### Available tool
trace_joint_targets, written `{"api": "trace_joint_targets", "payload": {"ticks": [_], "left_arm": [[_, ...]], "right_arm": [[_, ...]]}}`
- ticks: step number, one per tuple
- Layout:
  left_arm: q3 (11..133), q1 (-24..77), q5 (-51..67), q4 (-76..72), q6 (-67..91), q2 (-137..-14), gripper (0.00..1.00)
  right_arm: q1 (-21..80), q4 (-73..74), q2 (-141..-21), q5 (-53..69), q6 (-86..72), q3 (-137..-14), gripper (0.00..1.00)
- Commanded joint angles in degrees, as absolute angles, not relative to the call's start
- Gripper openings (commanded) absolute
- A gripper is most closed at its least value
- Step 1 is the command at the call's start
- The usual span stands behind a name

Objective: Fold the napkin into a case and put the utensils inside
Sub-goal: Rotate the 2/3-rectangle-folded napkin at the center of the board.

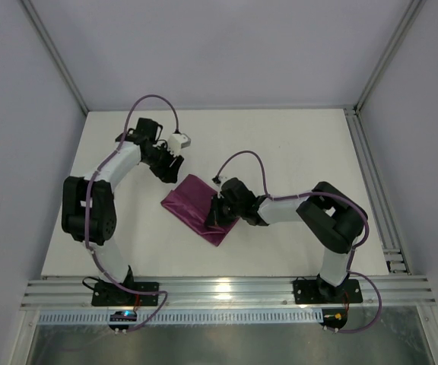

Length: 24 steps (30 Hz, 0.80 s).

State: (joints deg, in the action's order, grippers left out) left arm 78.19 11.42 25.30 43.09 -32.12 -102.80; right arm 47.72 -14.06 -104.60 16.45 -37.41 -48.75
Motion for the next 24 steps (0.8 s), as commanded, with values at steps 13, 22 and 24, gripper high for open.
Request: {"api": "trace_joint_targets", "payload": {"ticks": [13, 22, 24], "left_arm": [[85.6, 15.6, 21.8, 39.6, -25.7, -114.8, 0.54], [81.8, 16.3, 20.5, 40.5, -24.3, -117.6, 0.19], [80.4, 16.3, 20.9, 41.4, -24.5, -117.2, 0.08]], "right_arm": [[47.0, -5.9, -103.4, 13.4, -32.4, -49.7, 0.04], [46.7, -4.0, -103.3, 13.4, -30.8, -50.4, 0.04], [46.5, -3.4, -103.3, 13.5, -30.3, -50.6, 0.04]]}}
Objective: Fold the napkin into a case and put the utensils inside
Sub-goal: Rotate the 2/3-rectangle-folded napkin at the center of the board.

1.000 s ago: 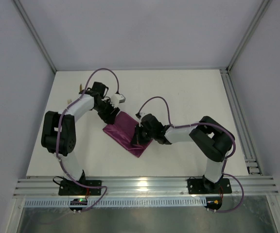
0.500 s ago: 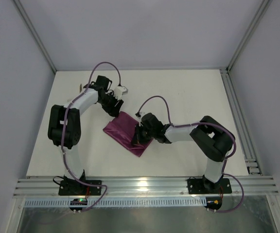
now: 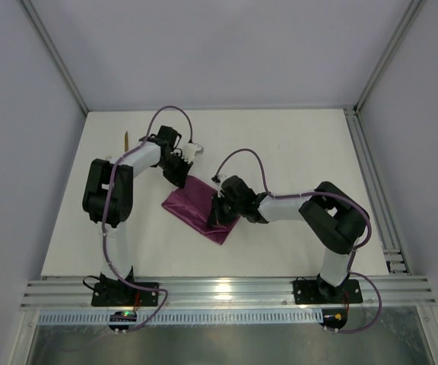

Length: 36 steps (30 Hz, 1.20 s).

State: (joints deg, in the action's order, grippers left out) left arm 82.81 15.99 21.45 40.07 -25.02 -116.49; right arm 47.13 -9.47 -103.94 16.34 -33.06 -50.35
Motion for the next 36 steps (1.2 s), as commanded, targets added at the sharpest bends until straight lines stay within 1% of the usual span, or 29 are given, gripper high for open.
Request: {"api": "trace_joint_targets", "payload": {"ticks": [1, 4, 10, 14, 16, 17, 18, 19, 20, 22, 26, 27, 30, 36], "left_arm": [[79.8, 16.3, 21.2, 41.7, -25.0, -116.9, 0.01], [76.2, 16.0, 20.3, 41.1, -25.8, -115.0, 0.0], [69.2, 12.1, 20.1, 40.3, -26.2, -109.6, 0.0], [64.6, 12.0, 20.7, 41.0, -28.3, -105.5, 0.0], [62.8, 11.8, 20.6, 41.4, -28.7, -104.1, 0.02], [62.6, 11.5, 20.3, 41.4, -28.9, -102.4, 0.03], [62.2, 11.3, 20.1, 41.3, -28.9, -101.7, 0.14], [62.3, 10.3, 19.9, 41.1, -28.8, -100.9, 0.2], [62.6, 9.7, 19.7, 40.6, -28.7, -99.1, 0.22], [63.9, 7.9, 19.5, 40.4, -28.5, -97.1, 0.3], [65.7, 7.2, 20.1, 41.1, -29.5, -91.0, 0.41], [65.7, 7.2, 20.9, 41.8, -30.1, -88.5, 0.46], [64.5, 7.2, 26.7, 44.8, -32.6, -85.3, 0.49], [58.8, 8.8, 26.9, 46.8, -36.0, -85.9, 0.52]], "right_arm": [[46.3, -3.2, -103.4, 13.7, -29.8, -51.1, 0.04], [45.8, -2.1, -103.8, 14.9, -27.8, -52.5, 0.04], [43.8, 2.1, -105.5, 18.4, -22.9, -56.2, 0.04], [43.9, 4.2, -107.8, 20.6, -18.7, -59.0, 0.04], [43.6, 5.5, -108.5, 20.7, -17.7, -60.6, 0.04], [43.5, 6.1, -109.1, 20.8, -17.1, -61.2, 0.04], [43.4, 6.3, -109.2, 21.2, -16.1, -62.0, 0.04], [43.3, 7.2, -109.5, 21.4, -15.6, -62.5, 0.04], [43.2, 7.5, -109.8, 21.6, -15.2, -62.9, 0.04], [43.2, 8.4, -110.0, 22.4, -13.8, -64.2, 0.04], [43.3, 8.8, -109.7, 23.6, -12.6, -65.0, 0.04], [43.3, 8.8, -109.7, 23.8, -12.4, -65.2, 0.04], [43.3, 8.9, -109.8, 24.2, -11.9, -65.7, 0.04], [43.3, 9.1, -110.1, 24.5, -11.6, -66.4, 0.04]]}}
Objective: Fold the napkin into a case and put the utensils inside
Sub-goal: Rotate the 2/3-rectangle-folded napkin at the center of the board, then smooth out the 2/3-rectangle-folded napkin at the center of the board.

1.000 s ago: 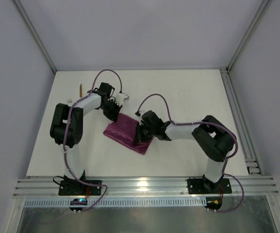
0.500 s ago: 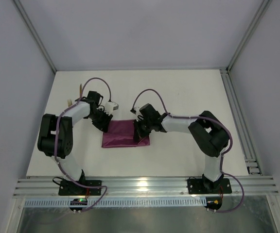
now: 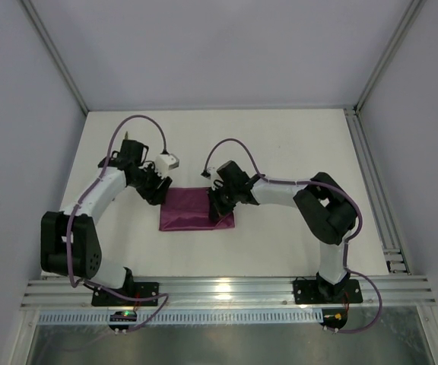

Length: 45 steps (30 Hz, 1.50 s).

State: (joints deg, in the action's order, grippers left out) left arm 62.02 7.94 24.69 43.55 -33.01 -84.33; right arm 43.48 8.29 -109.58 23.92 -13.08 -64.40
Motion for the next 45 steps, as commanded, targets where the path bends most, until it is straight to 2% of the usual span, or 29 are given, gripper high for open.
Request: {"api": "trace_joint_targets", "payload": {"ticks": [1, 7, 9, 10, 14, 17, 26, 37, 45], "left_arm": [[58.3, 9.0, 26.5, 46.3, -36.7, -86.4, 0.53], [56.8, 9.6, 27.5, 45.6, -38.9, -88.2, 0.54], [56.8, 9.6, 28.9, 46.4, -39.8, -89.4, 0.47], [56.7, 9.6, 28.7, 46.8, -40.0, -90.0, 0.43], [56.2, 9.4, 26.2, 42.6, -37.2, -92.7, 0.08], [56.5, 9.4, 26.9, 41.0, -36.0, -94.1, 0.0], [55.1, 9.5, 23.1, 37.2, -32.9, -95.4, 0.0], [53.1, 8.6, 22.5, 32.3, -28.0, -92.3, 0.0], [54.2, 8.1, 22.5, 32.4, -27.5, -95.1, 0.0]], "right_arm": [[43.3, 9.1, -110.1, 24.7, -11.6, -66.4, 0.04], [43.2, 9.6, -110.1, 24.3, -11.5, -66.5, 0.04], [43.2, 9.8, -110.1, 24.3, -11.5, -66.6, 0.04], [43.2, 9.8, -110.0, 24.3, -11.4, -66.5, 0.04], [43.3, 9.8, -109.7, 24.8, -10.7, -66.5, 0.04], [43.3, 10.1, -109.1, 24.3, -9.9, -66.5, 0.05], [43.9, 7.7, -100.8, 21.6, -11.7, -65.9, 0.16], [46.2, -5.0, -104.6, 21.4, -20.6, -61.5, 0.15], [45.5, -3.8, -109.8, 18.2, -22.7, -61.9, 0.11]]}}
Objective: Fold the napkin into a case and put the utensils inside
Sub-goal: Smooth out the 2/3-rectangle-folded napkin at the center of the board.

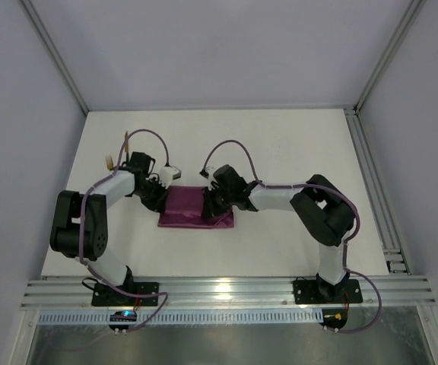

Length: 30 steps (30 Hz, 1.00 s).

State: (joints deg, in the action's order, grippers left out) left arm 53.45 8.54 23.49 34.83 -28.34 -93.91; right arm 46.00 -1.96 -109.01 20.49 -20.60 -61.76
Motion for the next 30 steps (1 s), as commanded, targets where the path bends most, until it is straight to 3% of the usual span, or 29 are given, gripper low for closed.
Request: {"api": "trace_joint_targets", "payload": {"ticks": [1, 13, 14, 15, 18, 22, 23, 26, 27, 30], "left_arm": [[54.4, 8.1, 21.5, 32.3, -27.1, -95.2, 0.0], [55.0, 8.1, 19.4, 31.2, -25.8, -96.2, 0.01], [55.0, 8.1, 19.2, 31.1, -25.7, -96.2, 0.04], [54.9, 8.1, 19.0, 30.9, -25.7, -96.1, 0.16], [55.4, 8.1, 18.1, 30.9, -25.1, -94.1, 0.37], [56.5, 8.1, 21.7, 32.9, -25.1, -86.6, 0.45], [56.4, 8.2, 22.5, 33.5, -25.1, -84.8, 0.44], [55.3, 9.6, 23.8, 35.6, -25.3, -79.3, 0.28], [54.9, 10.1, 23.9, 37.1, -25.6, -79.1, 0.16], [52.7, 13.2, 21.9, 38.0, -27.7, -81.5, 0.06]], "right_arm": [[44.9, -3.7, -110.3, 17.8, -23.8, -61.4, 0.11], [42.9, -3.3, -109.2, 18.4, -24.2, -60.8, 0.1], [43.0, -2.6, -109.2, 18.2, -24.1, -61.2, 0.1], [43.0, -2.5, -109.2, 18.2, -24.2, -61.3, 0.1], [42.9, -2.4, -109.9, 17.9, -25.5, -61.4, 0.09], [42.9, -2.5, -110.8, 17.9, -26.8, -61.3, 0.09], [42.9, -2.8, -110.9, 18.0, -27.2, -61.2, 0.09], [43.0, -3.6, -110.7, 18.0, -27.9, -60.9, 0.08], [43.0, -3.6, -110.7, 17.9, -27.9, -60.8, 0.08], [42.9, -3.7, -110.8, 17.8, -28.0, -61.2, 0.08]]}}
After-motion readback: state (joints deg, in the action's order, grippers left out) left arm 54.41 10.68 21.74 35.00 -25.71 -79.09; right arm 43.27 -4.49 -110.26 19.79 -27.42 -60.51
